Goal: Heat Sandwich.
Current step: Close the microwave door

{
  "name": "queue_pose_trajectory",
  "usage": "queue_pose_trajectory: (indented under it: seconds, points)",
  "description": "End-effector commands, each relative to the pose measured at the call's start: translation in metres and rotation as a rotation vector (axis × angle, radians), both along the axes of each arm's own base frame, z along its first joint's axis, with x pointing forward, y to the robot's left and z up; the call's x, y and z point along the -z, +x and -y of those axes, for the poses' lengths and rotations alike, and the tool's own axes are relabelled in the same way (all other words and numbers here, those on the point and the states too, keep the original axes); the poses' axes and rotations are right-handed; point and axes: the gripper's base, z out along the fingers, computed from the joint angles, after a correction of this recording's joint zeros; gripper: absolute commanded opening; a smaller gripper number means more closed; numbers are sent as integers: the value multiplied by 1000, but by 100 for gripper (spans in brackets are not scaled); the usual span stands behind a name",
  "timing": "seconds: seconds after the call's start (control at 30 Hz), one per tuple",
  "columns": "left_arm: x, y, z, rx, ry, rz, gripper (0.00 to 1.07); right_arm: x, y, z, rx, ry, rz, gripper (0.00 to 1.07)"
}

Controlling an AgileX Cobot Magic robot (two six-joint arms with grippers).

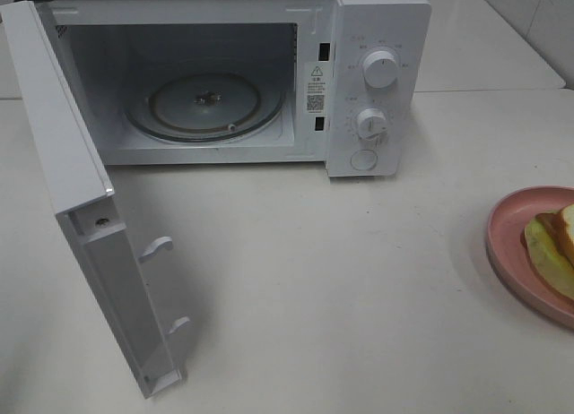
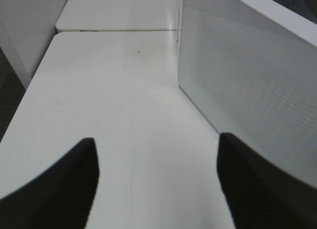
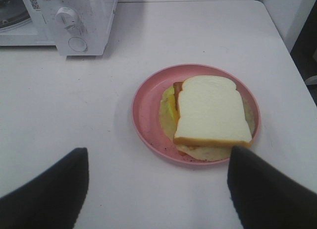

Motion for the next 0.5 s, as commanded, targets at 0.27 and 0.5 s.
queue_pose_trajectory:
  seconds: [0.27,0.5]
  points:
    - [1,43,-4,-6,-11,-64,0,0,-4,0,5,3,37,75]
    - [17,72,-7,-24,-21,-35,0,0,-4,0,5,3,37,75]
